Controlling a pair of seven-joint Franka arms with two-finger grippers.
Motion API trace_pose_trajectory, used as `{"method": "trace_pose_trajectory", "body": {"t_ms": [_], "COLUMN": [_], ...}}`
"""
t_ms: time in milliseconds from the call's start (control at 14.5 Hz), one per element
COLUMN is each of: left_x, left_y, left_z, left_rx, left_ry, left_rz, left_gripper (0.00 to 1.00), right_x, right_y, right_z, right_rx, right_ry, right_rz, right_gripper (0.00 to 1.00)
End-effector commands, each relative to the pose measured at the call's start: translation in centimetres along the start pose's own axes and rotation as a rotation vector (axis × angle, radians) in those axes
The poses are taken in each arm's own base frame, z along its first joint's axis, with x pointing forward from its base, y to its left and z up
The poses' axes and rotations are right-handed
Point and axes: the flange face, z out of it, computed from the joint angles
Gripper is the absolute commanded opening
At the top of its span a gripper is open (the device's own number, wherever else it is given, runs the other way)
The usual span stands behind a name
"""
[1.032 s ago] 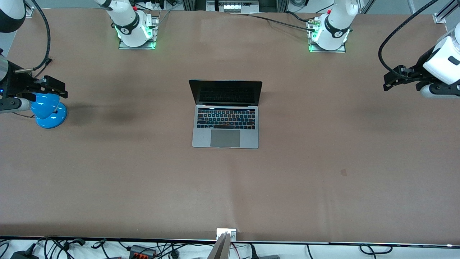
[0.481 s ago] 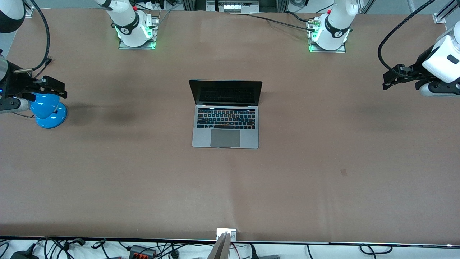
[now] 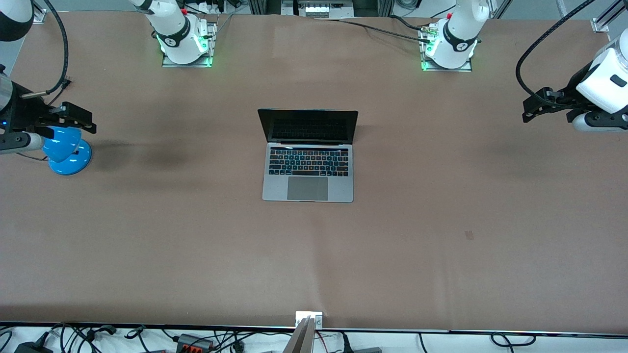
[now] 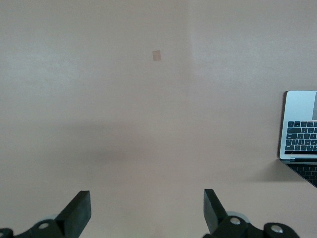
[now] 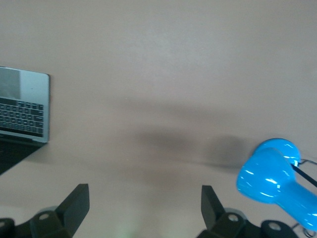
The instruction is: Close laptop with both arms from behind
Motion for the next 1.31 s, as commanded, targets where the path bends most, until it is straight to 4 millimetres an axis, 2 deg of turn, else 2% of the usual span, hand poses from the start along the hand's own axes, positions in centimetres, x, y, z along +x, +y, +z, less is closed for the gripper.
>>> {"method": "trace_pose_trajectory", "body": {"t_ms": [0,138,275,344,481,550,688,825,894,963,1032,1101,1169,1238], "left_x": [0.1,0.7,2.3,2.2,3.0,3.8,5.1,5.5,5.6,5.5,5.5,5.4,5.3,5.0], "left_y": [0.0,-0.1,-0.1,-0.4,-0.5,-0.4,-0.4,-0.2,-0.1,0.1,0.5,0.7,0.9,1.2], "left_z": [0.2,0.4,3.4,2.8,3.5,3.3,3.0,3.6,3.9,4.1,4.2,4.4,4.5,4.6], "left_rx": [-0.01,-0.014,-0.011,-0.013,-0.015,-0.015,-0.016,-0.013,-0.02,-0.02,-0.02,-0.019,-0.018,-0.017], "left_ry": [-0.001,-0.015,-0.104,-0.132,-0.166,-0.155,-0.143,-0.151,-0.158,-0.165,-0.168,-0.175,-0.188,-0.207], "left_rz": [-0.005,-0.009,-0.007,-0.01,0.003,0.004,0.001,0.005,0.012,0.017,0.021,0.024,0.027,0.035], "left_gripper": [1.0,1.0,1.0,1.0,1.0,1.0,1.0,1.0,0.88,0.75,0.6,0.4,0.21,0.06], "right_x": [-0.3,-0.6,-0.9,-0.9,-1.2,-1.2,-1.3,-1.6,-1.7,-1.7,-1.6,-1.4,-1.4,-1.5], "right_y": [-0.6,-0.3,-0.8,-1.5,-1.0,-0.6,-1.4,-1.8,-1.8,-2.1,-3.3,-4.6,-5.7,-7.3], "right_z": [-0.2,0.1,0.3,0.2,-0.4,-0.4,-1.3,-1.4,-1.3,-1.2,-0.9,-0.6,0.1,1.2], "right_rx": [0.026,0.031,0.016,0.001,-0.013,-0.009,-0.021,-0.012,-0.01,-0.005,-0.006,-0.009,-0.01,-0.006], "right_ry": [-0.034,-0.063,-0.091,-0.094,-0.084,-0.084,-0.07,-0.074,-0.086,-0.094,-0.101,-0.109,-0.131,-0.152], "right_rz": [0.005,0.028,0.014,-0.001,-0.009,-0.011,-0.021,-0.016,-0.01,-0.015,-0.033,-0.051,-0.07,-0.093], "right_gripper": [1.0,1.0,1.0,1.0,1.0,0.84,0.28,0.07,0.0,0.0,0.0,0.0,0.0,0.0]}}
